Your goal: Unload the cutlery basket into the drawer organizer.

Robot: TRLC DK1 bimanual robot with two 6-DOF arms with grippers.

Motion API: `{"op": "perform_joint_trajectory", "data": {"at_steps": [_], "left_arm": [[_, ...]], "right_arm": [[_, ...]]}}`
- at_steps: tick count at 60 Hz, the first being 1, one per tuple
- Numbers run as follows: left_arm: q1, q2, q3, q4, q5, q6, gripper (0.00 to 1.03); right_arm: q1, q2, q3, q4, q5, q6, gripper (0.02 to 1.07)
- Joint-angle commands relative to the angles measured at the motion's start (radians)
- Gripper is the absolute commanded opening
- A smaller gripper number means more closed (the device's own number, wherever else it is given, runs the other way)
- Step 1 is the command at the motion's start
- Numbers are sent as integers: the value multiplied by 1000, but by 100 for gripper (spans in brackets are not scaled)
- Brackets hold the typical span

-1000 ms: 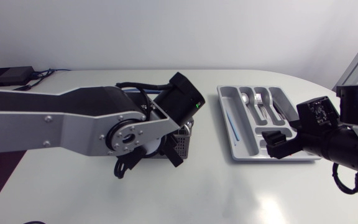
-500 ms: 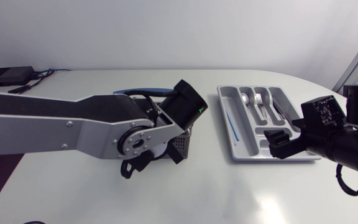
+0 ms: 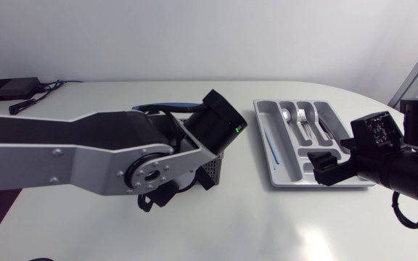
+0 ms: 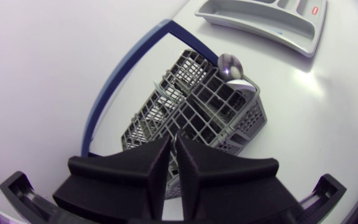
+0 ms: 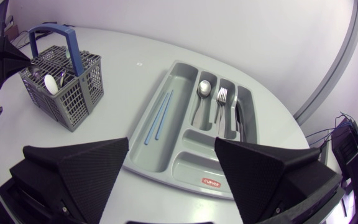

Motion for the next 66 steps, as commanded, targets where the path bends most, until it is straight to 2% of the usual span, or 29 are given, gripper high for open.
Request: {"op": "perform_joint_trajectory", "data": {"at_steps": [1, 23, 25, 27, 29, 33, 36, 42, 48, 53, 62, 66], "left_arm": [[-18, -44, -28, 3, -34, 26, 10], [-67, -84, -34, -23, -56, 17, 11], [-70, -83, -37, -23, -56, 13, 18], [-73, -80, -42, -28, -56, 5, 35], [-73, -73, -43, -39, -56, -6, 43], [-76, -60, -55, -65, -56, -29, 47], [-79, -60, -77, -66, -56, -29, 54], [-81, -100, -109, -85, -47, 10, 63], [-62, -202, -158, -59, 53, 129, 69], [-23, -288, -204, -10, 137, 250, 69], [71, -403, -255, 41, 318, 428, 69], [120, -432, -267, 43, 429, 490, 69]], "right_arm": [[10, -5, -7, -14, 9, -10, 102], [24, -8, -17, -14, 15, -5, 102], [24, -10, -18, -14, 15, -7, 102], [24, -12, -20, -14, 16, -7, 102], [24, -12, -20, -14, 16, -7, 102], [25, -15, -20, -17, 16, -7, 102], [27, -16, -21, -19, 16, -7, 102], [28, -18, -21, -24, 18, -7, 102], [33, -18, -30, -24, 18, -7, 102], [43, -18, -36, -24, 21, -10, 102], [51, -21, -43, -17, 21, -10, 102], [53, -21, -46, -16, 21, -10, 102]]}}
